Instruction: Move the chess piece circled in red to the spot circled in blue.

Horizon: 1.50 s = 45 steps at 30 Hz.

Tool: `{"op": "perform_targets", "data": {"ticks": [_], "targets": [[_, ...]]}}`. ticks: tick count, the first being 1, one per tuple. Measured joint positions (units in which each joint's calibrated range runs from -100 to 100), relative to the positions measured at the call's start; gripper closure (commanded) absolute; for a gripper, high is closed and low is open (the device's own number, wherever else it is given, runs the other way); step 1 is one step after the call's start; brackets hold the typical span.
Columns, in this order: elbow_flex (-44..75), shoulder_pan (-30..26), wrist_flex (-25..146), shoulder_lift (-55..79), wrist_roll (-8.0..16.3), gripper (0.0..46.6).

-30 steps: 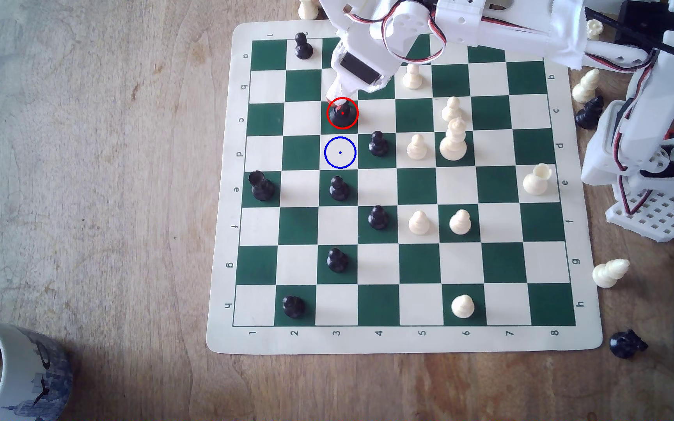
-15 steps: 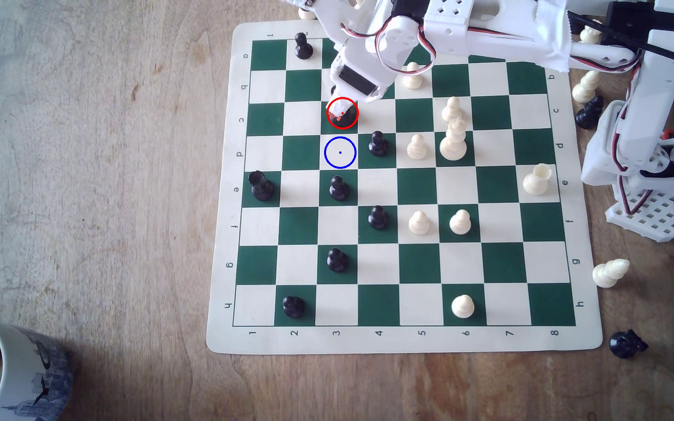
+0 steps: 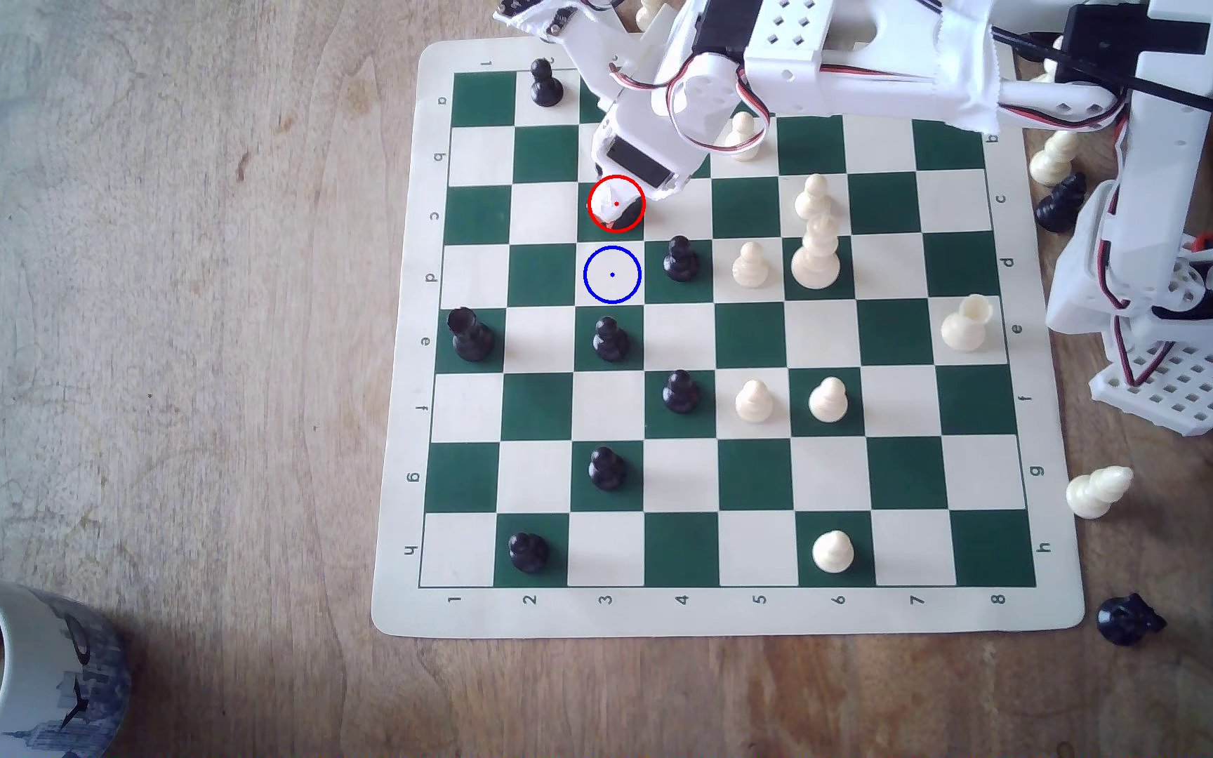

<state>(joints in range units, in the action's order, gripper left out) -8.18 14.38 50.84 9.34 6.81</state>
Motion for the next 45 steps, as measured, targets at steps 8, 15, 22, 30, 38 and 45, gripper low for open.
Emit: {"op": "perform_targets", "data": {"ticks": [8,15,22,30,38,45], "targets": [[-0.4,0.0,-3.9,0.0,0.5,29.9],[-1.4,0.0,-3.9,0.0,0.8,29.9],[-1.4,-0.2,-3.1,0.0,1.6,30.5],[-1.4,-0.9,-3.1,0.0,1.7,32.0],[-1.4,-0.9,-3.1,0.0,1.7,34.0],[-1.4,-0.9,-3.1,0.0,1.7,37.2]]}}
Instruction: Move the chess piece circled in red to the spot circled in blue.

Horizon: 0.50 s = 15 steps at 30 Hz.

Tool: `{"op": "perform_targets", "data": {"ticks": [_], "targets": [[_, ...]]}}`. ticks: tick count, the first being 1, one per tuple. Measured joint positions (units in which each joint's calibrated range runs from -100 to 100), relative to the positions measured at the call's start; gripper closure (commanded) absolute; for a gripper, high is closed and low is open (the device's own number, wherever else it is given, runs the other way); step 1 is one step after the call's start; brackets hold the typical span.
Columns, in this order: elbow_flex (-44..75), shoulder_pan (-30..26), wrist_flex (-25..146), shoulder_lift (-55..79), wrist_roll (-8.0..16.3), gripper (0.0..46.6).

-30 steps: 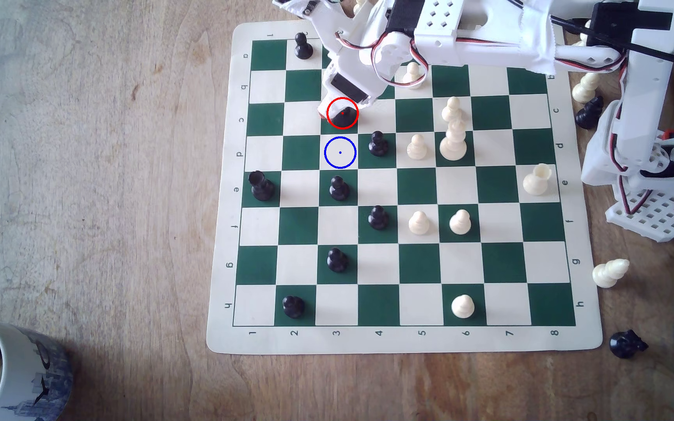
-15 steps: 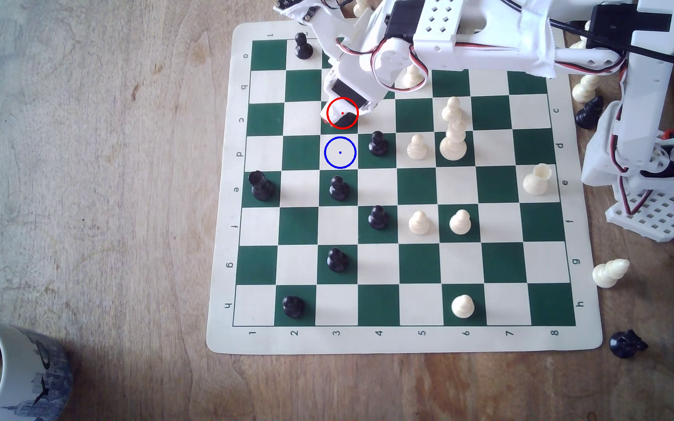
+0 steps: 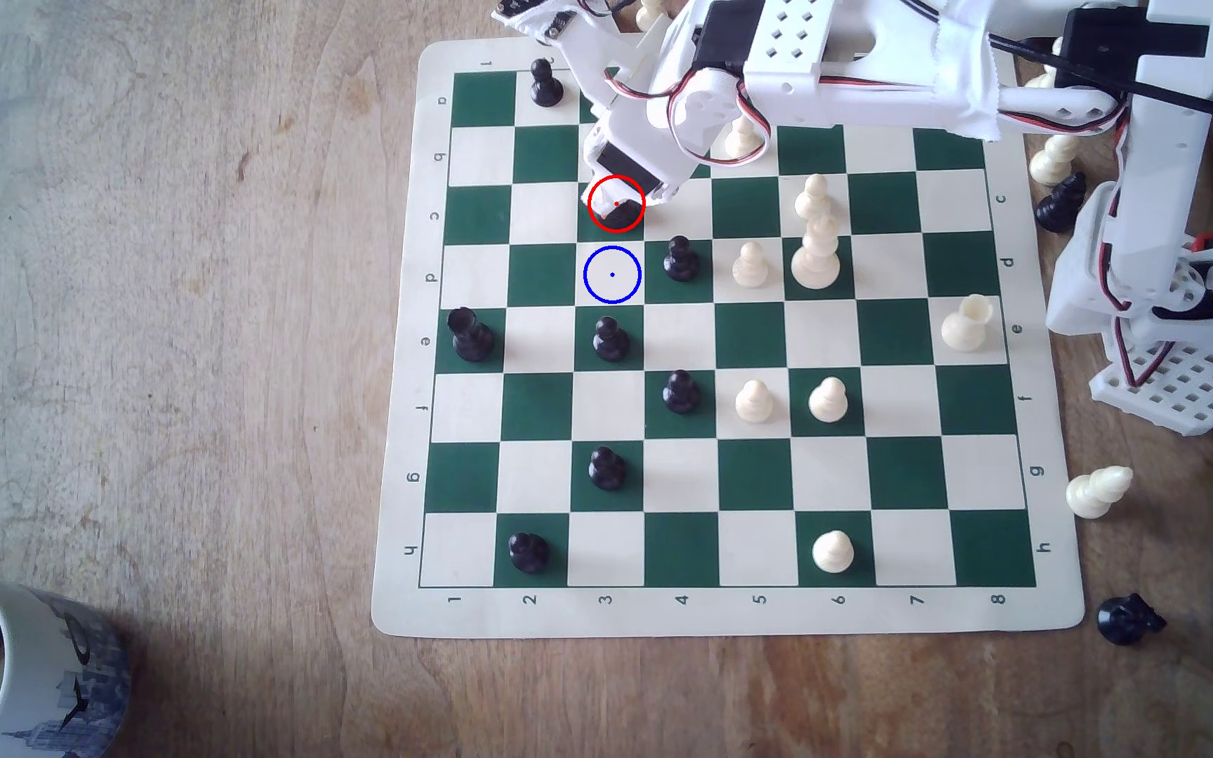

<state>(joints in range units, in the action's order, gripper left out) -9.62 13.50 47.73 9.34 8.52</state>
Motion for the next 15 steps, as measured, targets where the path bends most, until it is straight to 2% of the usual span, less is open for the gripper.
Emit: {"op": "perform_targets", "data": {"ticks": [15], "targets": [[0.0,0.0,-0.1,-0.7,0.0,42.7]]}}
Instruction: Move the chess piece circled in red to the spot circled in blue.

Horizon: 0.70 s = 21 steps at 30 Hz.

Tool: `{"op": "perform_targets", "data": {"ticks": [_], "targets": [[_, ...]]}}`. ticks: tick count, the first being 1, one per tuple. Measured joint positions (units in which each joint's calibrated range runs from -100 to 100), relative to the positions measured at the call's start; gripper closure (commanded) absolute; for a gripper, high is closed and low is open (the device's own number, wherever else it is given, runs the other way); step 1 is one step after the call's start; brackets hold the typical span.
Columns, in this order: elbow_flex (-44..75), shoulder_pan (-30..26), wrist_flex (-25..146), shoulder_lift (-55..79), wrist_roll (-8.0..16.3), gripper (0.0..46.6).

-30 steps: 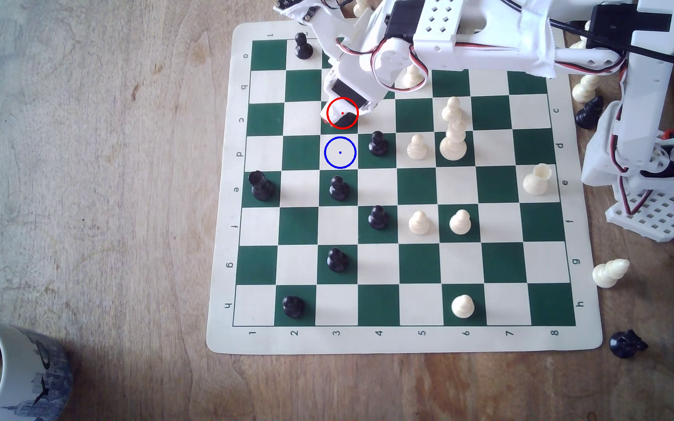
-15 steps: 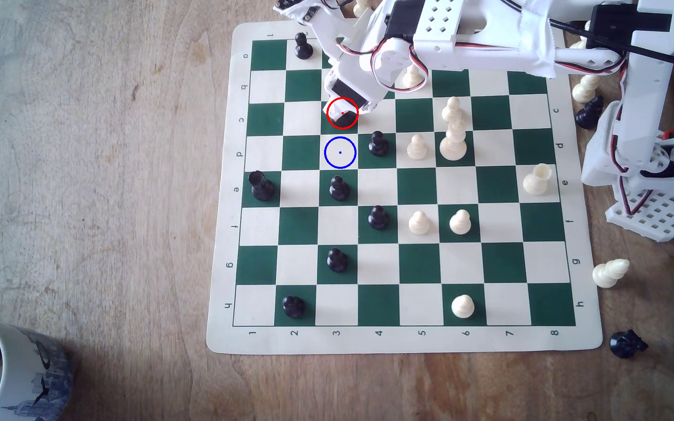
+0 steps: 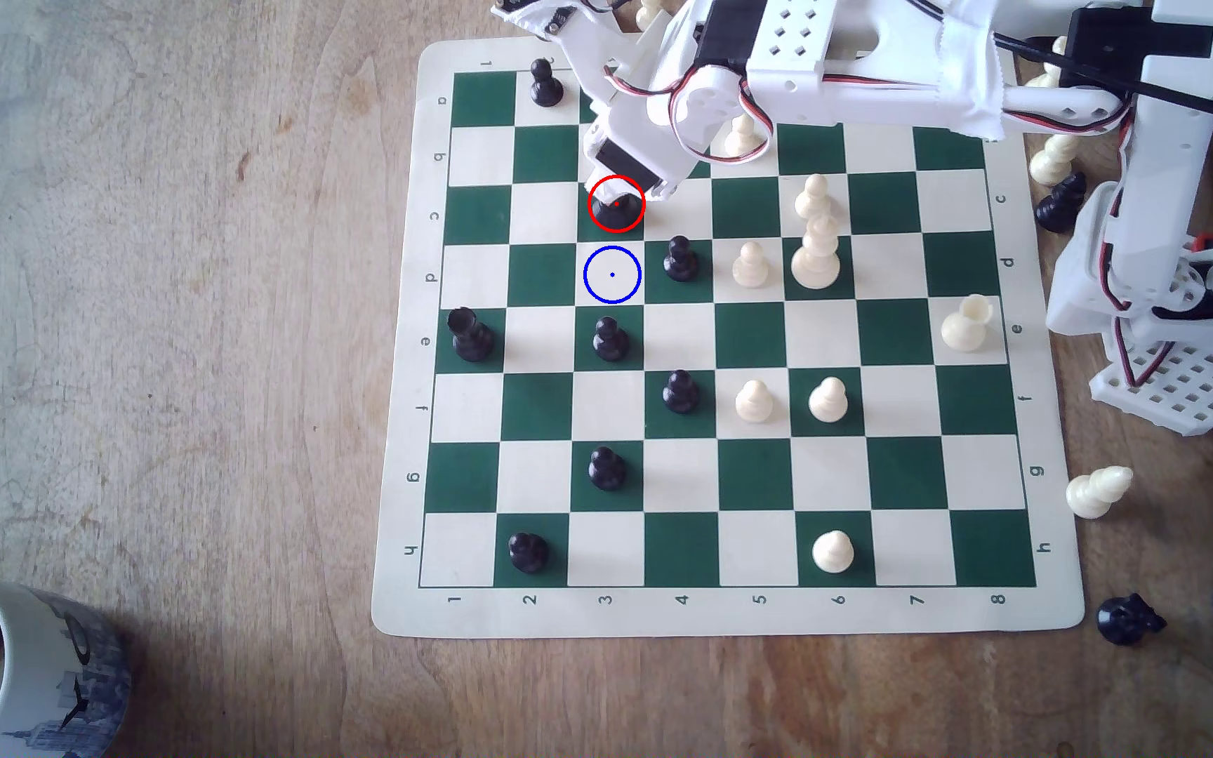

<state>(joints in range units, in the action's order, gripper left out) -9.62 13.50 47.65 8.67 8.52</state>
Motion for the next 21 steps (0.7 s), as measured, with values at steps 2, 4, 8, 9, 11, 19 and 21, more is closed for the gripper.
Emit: {"op": "perform_targets", "data": {"ticks": [2,4,8,9,11,19,21], "targets": [[0.0,0.0,0.0,0.0,0.0,43.3],[0.0,0.0,0.0,0.0,0.0,43.5],[0.0,0.2,0.0,0.0,0.0,43.8],[0.0,0.4,0.0,0.0,0.1,44.0],[0.0,0.7,0.7,-0.5,0.1,44.3],[1.4,0.8,2.3,-5.0,0.2,44.8],[2.9,0.8,3.1,-5.0,0.2,45.2]]}}
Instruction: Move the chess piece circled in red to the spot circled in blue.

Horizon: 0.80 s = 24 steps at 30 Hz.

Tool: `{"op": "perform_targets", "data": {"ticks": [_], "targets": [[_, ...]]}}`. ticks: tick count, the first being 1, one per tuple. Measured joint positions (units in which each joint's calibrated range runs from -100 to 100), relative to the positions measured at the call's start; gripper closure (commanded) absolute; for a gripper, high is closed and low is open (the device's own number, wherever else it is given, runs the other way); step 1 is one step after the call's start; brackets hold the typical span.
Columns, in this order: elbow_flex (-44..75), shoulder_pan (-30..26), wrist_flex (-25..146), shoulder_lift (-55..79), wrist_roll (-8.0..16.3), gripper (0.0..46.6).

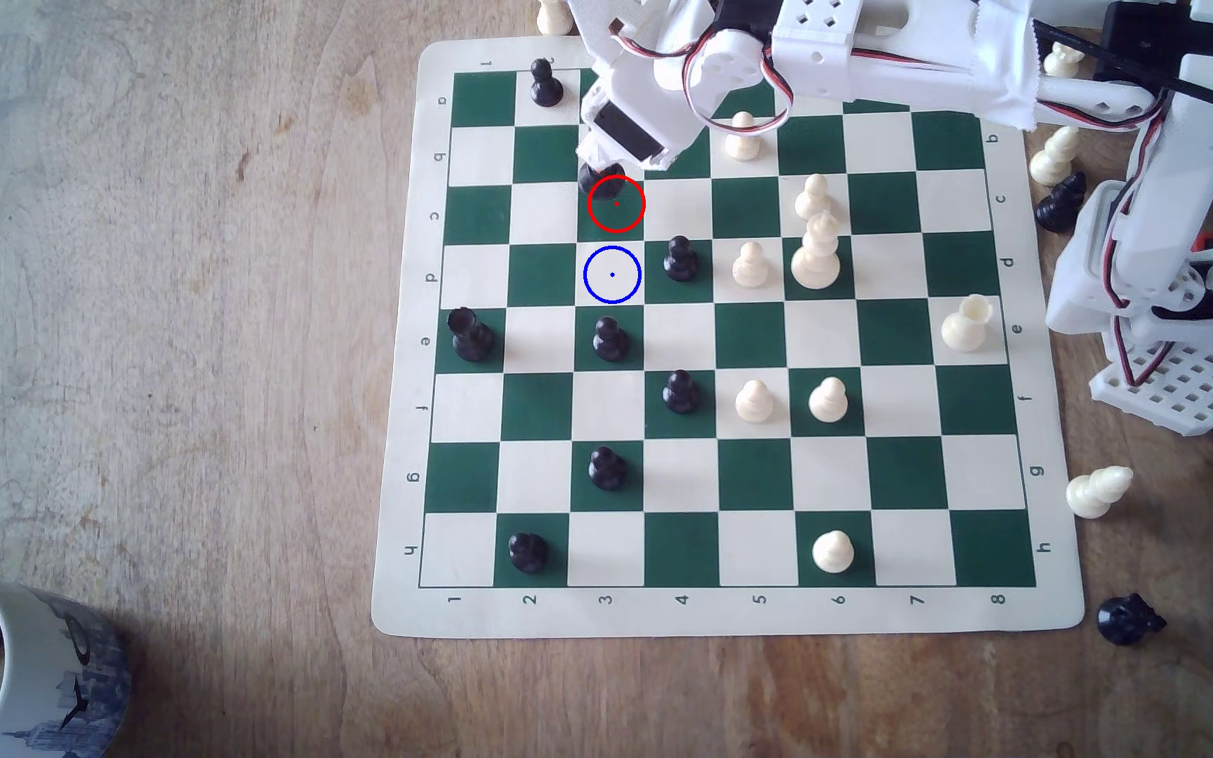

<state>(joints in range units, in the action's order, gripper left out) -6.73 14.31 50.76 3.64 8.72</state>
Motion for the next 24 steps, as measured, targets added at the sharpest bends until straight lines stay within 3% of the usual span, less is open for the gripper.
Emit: {"op": "perform_targets", "data": {"ticks": [15,24], "targets": [[-2.0,-7.8,1.2,-2.9,0.7,45.9],[-7.3,-8.4,-2.3,-3.0,0.7,45.9]]}}
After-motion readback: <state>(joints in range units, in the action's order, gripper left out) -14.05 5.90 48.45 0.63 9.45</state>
